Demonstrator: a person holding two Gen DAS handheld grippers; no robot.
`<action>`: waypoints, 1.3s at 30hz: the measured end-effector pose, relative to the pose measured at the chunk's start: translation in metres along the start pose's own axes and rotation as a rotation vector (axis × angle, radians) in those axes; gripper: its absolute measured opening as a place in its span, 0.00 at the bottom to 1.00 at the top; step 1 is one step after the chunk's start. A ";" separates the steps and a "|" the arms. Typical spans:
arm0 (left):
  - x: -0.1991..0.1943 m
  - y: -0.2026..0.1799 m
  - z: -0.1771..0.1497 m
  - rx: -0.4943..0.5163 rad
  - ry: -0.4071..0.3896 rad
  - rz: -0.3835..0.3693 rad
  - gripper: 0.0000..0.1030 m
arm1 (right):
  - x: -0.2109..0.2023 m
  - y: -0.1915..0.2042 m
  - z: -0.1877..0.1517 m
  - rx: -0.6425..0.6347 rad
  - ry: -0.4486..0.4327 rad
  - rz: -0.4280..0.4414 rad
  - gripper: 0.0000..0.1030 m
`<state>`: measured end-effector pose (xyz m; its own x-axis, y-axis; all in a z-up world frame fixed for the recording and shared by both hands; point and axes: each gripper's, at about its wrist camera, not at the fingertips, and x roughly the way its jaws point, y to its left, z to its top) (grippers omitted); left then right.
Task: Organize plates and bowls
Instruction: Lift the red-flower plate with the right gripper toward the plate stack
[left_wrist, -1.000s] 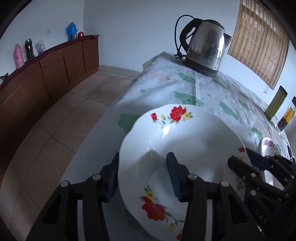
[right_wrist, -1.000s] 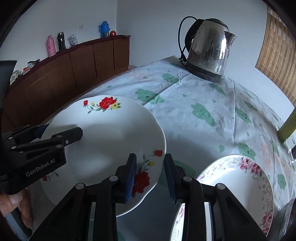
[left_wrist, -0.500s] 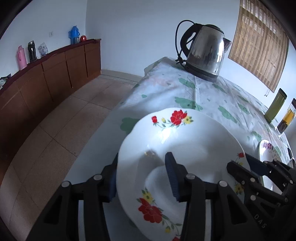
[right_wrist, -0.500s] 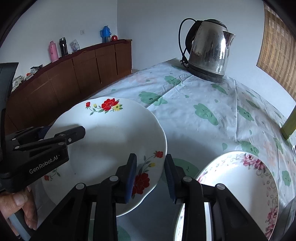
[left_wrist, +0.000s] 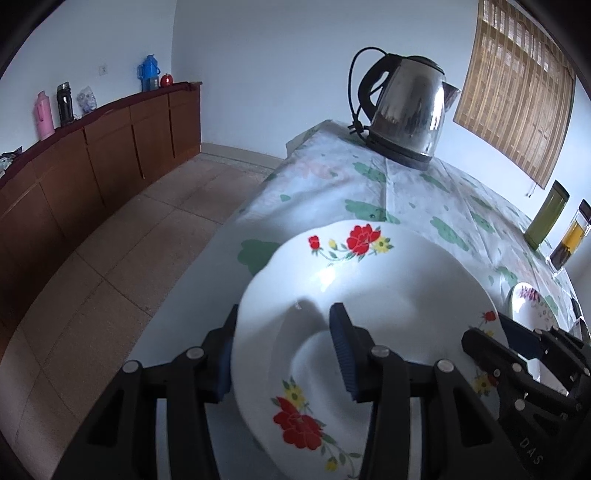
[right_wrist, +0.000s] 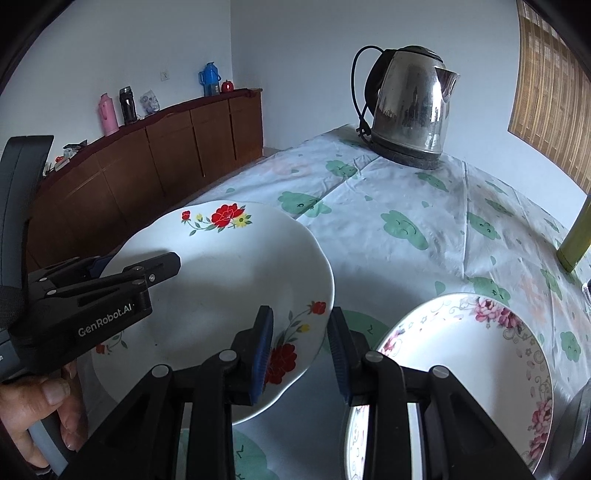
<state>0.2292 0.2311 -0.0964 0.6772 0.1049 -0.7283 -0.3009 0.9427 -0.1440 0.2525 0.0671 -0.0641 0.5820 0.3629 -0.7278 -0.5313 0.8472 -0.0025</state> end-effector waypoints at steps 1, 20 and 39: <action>-0.001 0.000 0.000 -0.003 -0.003 -0.003 0.43 | -0.001 0.000 0.000 0.002 -0.002 0.002 0.32; -0.012 0.002 0.002 -0.025 -0.058 -0.042 0.43 | -0.007 -0.013 -0.003 0.065 -0.042 0.051 0.26; -0.026 -0.010 0.003 0.007 -0.113 -0.098 0.43 | -0.032 -0.020 -0.008 0.069 -0.078 0.020 0.26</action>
<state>0.2166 0.2197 -0.0747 0.7747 0.0464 -0.6306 -0.2248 0.9524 -0.2061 0.2398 0.0358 -0.0465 0.6196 0.4068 -0.6713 -0.5009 0.8633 0.0608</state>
